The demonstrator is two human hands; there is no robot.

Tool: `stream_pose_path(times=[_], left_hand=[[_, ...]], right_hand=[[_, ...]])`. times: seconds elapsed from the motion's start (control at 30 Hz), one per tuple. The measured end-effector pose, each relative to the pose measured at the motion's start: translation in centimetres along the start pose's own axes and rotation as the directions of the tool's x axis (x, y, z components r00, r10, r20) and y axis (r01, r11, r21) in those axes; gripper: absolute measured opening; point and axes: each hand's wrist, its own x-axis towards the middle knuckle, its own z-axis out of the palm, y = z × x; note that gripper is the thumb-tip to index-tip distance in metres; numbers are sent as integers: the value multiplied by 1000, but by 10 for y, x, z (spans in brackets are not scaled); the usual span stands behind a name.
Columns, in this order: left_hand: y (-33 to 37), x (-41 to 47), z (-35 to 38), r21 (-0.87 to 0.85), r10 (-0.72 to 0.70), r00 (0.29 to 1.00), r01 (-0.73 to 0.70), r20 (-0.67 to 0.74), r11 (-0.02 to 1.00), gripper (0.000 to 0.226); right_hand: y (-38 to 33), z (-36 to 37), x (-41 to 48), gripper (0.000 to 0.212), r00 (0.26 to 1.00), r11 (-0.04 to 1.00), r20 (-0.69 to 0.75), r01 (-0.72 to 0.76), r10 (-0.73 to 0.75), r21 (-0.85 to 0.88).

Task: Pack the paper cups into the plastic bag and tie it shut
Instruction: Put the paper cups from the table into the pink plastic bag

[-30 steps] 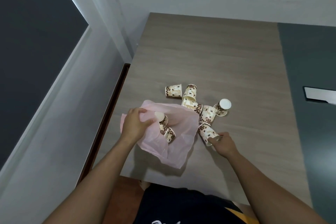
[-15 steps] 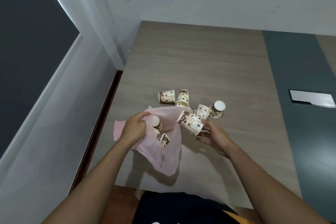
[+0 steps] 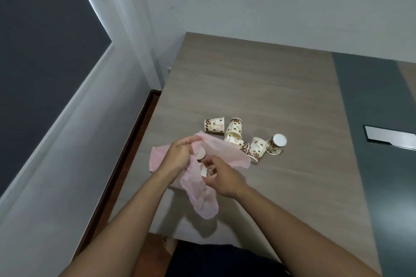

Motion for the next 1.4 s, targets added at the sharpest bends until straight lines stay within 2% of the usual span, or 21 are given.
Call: stream_pose_path(times=[0.13, 0.27, 0.37, 0.43, 0.5, 0.57, 0.63, 0.7, 0.73, 0.8, 0.87, 0.9, 0.97, 1.13, 1.27, 1.4], left_hand=[[-1, 6, -9, -145, 2, 1000, -4, -19, 989, 58], [1, 12, -19, -84, 9, 994, -18, -108, 996, 58], [2, 17, -26, -115, 17, 982, -40, -190, 993, 58], [4, 19, -31, -169, 7, 976, -45, -219, 985, 59], [8, 21, -33, -184, -3, 966, -47, -260, 982, 59], [10, 26, -33, -170, 4, 958, -55, -288, 984, 58], [13, 29, -30, -124, 21, 962, -57, -272, 991, 52], [11, 34, -26, -51, 41, 969, -55, -242, 997, 41], [10, 37, -24, -13, 57, 973, -62, -225, 998, 37], [6, 42, -20, 60, 96, 980, -86, -176, 994, 35], [3, 45, -16, 125, 117, 986, -102, -119, 987, 41], [2, 46, -14, 162, 131, 986, -114, -100, 980, 44], [1, 44, -10, 225, 159, 984, -138, -77, 965, 53], [1, 38, -8, 265, 176, 980, -147, -91, 953, 64], [-4, 35, -8, 289, 160, 983, -129, -87, 949, 62], [-7, 36, -7, 267, 141, 986, -112, -92, 957, 59]], right_hand=[[-4, 11, 8, 65, 999, 993, 37, 10, -6, -119], [-7, 1, 6, 60, 1000, 983, -18, 5, -8, -183], [10, -14, 9, 69, 991, 945, -63, -131, 117, -299], [31, -25, 10, 76, 964, 874, -75, -264, 257, -408], [52, -37, 9, 78, 937, 827, -100, -344, 336, -444], [67, -52, 5, 75, 922, 815, -100, -379, 375, -439], [81, -65, 4, 62, 920, 833, -120, -389, 373, -394], [94, -77, 8, 33, 914, 868, -212, -399, 347, -296], [99, -84, 10, 30, 902, 882, -270, -404, 338, -244], [104, -101, 16, 38, 869, 894, -366, -415, 334, -171], [103, -120, 22, 22, 829, 902, -449, -419, 333, -106], [106, -129, 26, 22, 811, 905, -486, -415, 325, -88], [114, -145, 35, 38, 799, 905, -505, -418, 327, -75], [151, -172, 55, 71, 876, 895, -375, -397, 303, -204], [172, -172, 58, 70, 893, 877, -326, -400, 308, -267], [185, -161, 50, 57, 846, 893, -427, -420, 321, -162]])
